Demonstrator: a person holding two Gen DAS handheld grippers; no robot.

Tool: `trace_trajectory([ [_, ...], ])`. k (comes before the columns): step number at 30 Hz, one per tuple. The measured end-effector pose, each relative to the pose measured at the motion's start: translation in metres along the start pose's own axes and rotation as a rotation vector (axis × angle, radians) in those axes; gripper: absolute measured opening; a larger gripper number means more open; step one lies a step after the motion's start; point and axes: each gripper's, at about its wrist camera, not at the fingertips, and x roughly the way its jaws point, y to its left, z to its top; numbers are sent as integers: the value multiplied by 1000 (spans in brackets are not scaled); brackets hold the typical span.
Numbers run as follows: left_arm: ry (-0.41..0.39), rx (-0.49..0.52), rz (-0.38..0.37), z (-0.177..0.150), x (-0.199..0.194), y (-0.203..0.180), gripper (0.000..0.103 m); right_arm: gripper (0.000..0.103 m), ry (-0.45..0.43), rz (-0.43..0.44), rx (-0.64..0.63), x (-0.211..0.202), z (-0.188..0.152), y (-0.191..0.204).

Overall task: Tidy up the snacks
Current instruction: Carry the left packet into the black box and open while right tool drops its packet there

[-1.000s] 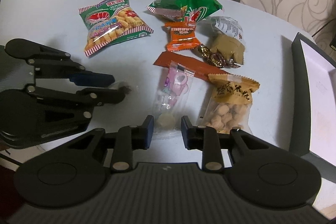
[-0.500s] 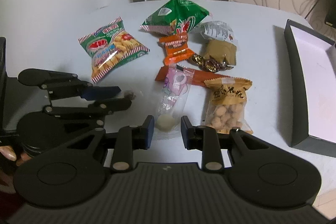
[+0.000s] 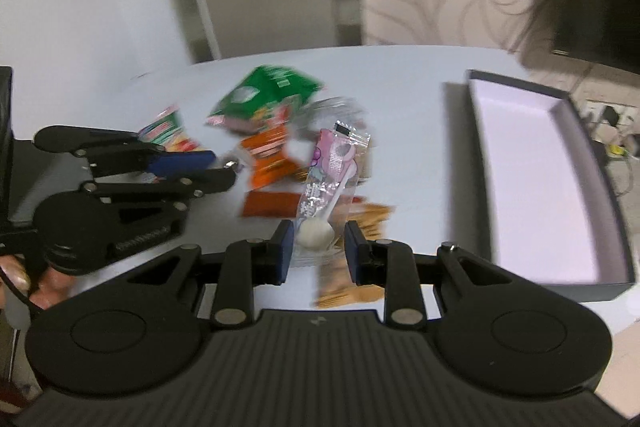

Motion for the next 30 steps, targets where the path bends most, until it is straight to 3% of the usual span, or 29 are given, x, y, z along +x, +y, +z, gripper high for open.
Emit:
trace_trajectory([
  [12,-71,27,-91,101,97,-100,22,32,-50,-182,39,-18,18,-141],
  [19,-27,31,-85,116,154,-144,23,32,8,-206,13,-9,11,-201],
  [27,17,26,-61,116,181,-161,25,32,49,-197,-56,10,5,-222],
  [28,21,27,-62,116,181,-162,28,32,52,-198,-57,11,5,-225],
  [29,21,33,-57,116,180,-164,38,32,55,-198,-54,14,5,-225],
  [30,18,44,-45,115,181,-167,54,32,57,-199,-47,15,5,-227],
])
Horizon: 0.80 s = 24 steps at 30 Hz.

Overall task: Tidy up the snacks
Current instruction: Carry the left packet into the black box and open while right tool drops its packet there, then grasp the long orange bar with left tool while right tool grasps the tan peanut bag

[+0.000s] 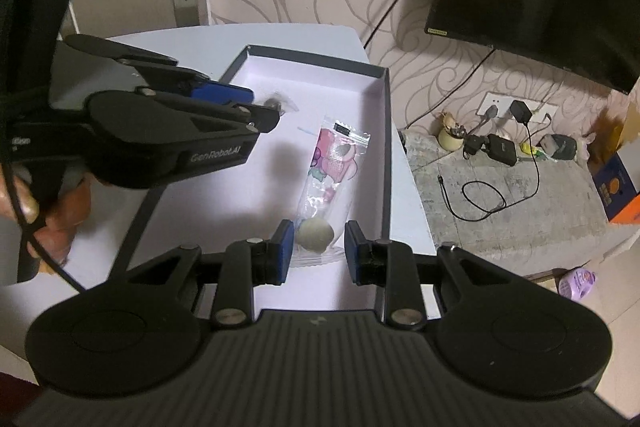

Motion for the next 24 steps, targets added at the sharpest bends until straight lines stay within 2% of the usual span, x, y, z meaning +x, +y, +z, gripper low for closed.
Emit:
trace_trajectory([
  [2,-29,14,33,-2,-4,-5,74,33,6,-1,5,2,-1,-3],
  [3,-43,13,37,-2,-7,-6,76,33,5,-6,7,3,-2,-4],
  [10,-65,5,31,-11,-26,-9,76,34,-12,1,35,-5,-8,-5],
  [14,-104,-16,36,-22,-52,-3,76,34,-33,-2,59,-15,-11,-3],
  [18,-131,-29,49,-40,-85,7,76,34,-47,3,93,-24,-14,5],
  [24,-111,-68,75,-73,-126,31,76,33,-59,39,107,-35,-14,35],
])
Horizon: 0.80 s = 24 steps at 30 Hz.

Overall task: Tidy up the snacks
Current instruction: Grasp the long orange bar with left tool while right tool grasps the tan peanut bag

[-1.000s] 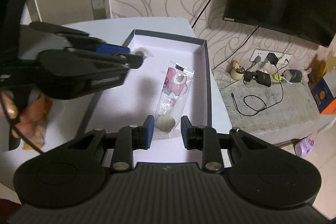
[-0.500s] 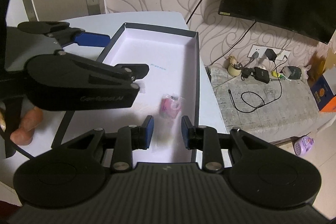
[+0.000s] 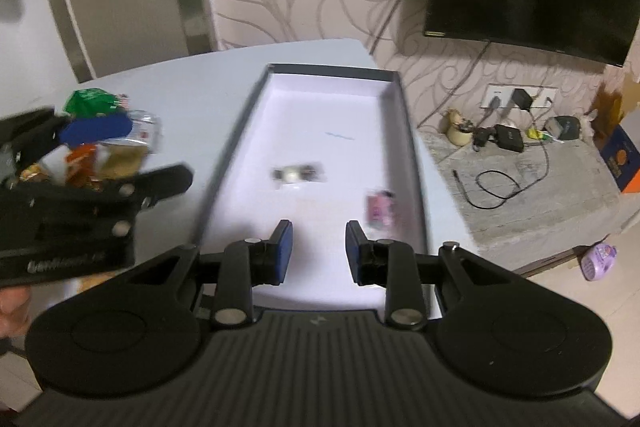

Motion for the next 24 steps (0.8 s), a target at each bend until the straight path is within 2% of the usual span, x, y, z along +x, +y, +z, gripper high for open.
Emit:
trace_trajectory([
  [4,15,3,20,-19,-25,17,76,43,-7,37,-12,-6,-1,30],
  [13,65,-29,106,-57,-49,69,76,43,21,96,-67,-5,-4,93],
  [19,89,84,115,-76,-41,95,75,43,43,114,-80,-3,-11,116],
  [24,110,226,25,-80,-23,103,74,48,45,101,-68,-8,-12,123],
])
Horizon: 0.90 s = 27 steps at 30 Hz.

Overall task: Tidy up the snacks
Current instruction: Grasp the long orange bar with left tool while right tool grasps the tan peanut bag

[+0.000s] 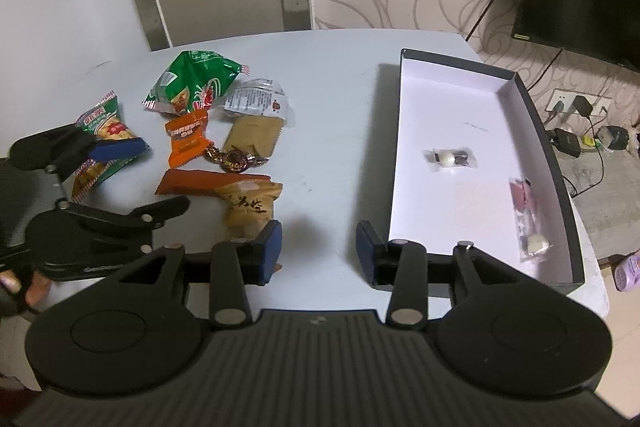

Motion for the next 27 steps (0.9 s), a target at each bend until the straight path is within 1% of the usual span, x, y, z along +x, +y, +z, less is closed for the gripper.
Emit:
trace_trajectory([
  [4,18,68,-98,3,15,0,73,50,-3,-26,23,-5,-2,-2],
  [6,45,77,-140,3,24,1,72,50,-2,-37,31,-6,-3,-4],
  [7,38,61,-150,2,26,2,72,50,0,-41,33,-7,-3,-4],
  [10,57,-4,-176,1,30,10,74,50,1,-47,31,-8,-4,-2],
  [13,63,-59,-177,-1,34,18,74,50,10,-39,16,-4,-3,4],
  [14,66,-80,-194,-1,35,20,72,50,14,-33,11,-1,-2,6],
  [16,69,-123,-218,-2,36,24,63,50,22,-23,0,4,0,11],
  [17,61,-120,-211,-2,34,23,51,50,24,-14,-7,6,2,14],
  [18,58,-120,-211,-3,31,21,35,50,25,-6,-15,8,4,17],
  [19,58,-124,-202,-4,28,20,31,50,23,0,-24,10,5,20],
  [22,61,-154,-169,-11,17,17,29,49,21,9,-64,15,9,27],
  [23,64,-172,-146,-14,12,17,29,49,27,9,-76,18,10,29],
  [25,79,-240,-82,-20,6,19,29,49,40,14,-104,24,10,33],
  [27,91,-308,-36,-21,3,20,29,49,48,18,-120,30,10,36],
])
